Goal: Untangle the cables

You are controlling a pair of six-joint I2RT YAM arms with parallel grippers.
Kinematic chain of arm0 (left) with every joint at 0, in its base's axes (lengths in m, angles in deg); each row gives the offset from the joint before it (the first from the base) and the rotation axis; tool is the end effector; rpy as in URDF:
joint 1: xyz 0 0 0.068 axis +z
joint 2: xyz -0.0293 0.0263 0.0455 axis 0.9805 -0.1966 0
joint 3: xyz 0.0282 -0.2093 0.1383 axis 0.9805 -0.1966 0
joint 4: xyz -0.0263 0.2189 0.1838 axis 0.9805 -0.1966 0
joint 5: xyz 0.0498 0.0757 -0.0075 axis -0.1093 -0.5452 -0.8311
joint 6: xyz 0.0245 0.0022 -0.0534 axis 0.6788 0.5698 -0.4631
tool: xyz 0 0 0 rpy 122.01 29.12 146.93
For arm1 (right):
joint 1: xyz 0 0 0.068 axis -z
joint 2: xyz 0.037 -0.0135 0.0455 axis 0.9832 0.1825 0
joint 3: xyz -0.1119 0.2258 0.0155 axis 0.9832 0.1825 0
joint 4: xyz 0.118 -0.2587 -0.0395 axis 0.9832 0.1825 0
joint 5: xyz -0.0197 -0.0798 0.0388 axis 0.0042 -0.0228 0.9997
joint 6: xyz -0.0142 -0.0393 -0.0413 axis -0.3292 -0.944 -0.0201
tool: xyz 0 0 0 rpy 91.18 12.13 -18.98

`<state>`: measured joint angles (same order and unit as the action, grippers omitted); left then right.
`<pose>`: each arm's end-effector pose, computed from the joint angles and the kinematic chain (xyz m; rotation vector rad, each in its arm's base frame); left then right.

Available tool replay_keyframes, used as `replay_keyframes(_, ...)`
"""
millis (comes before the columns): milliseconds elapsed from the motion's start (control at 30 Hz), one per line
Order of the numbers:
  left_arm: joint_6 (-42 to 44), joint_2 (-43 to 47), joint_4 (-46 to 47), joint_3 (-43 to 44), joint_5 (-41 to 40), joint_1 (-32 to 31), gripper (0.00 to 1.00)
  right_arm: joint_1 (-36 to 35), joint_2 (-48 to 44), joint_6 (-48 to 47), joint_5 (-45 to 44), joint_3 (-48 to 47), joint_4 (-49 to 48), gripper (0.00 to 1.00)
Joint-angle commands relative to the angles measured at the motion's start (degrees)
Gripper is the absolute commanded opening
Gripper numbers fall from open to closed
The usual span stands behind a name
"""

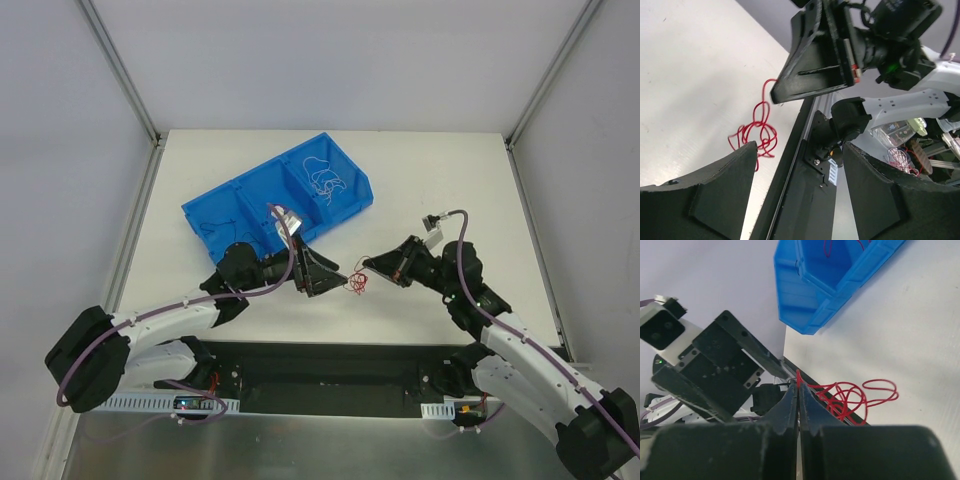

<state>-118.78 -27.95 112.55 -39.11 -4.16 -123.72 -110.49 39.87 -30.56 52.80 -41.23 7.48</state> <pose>0.1746 -0.2046 0.2305 0.5343 1.5055 -1.5736 0.1910 0.1342 0.2333 -0.0551 1.8887 1.3311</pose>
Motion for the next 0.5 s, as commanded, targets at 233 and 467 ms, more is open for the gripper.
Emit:
replay_keyframes(233, 6.5, -6.2, -9.7, 5.9, -0.9, -0.5, 0.68, 0.3, -1.4, 4.1, 2.7, -5.1, -4.4, 0.00)
replay_keyframes(467, 7.1, -9.8, -10.8, 8.0, -2.9, -0.4, 0.39, 0.2, -2.1, 4.4, 2.9, -4.9, -4.5, 0.00)
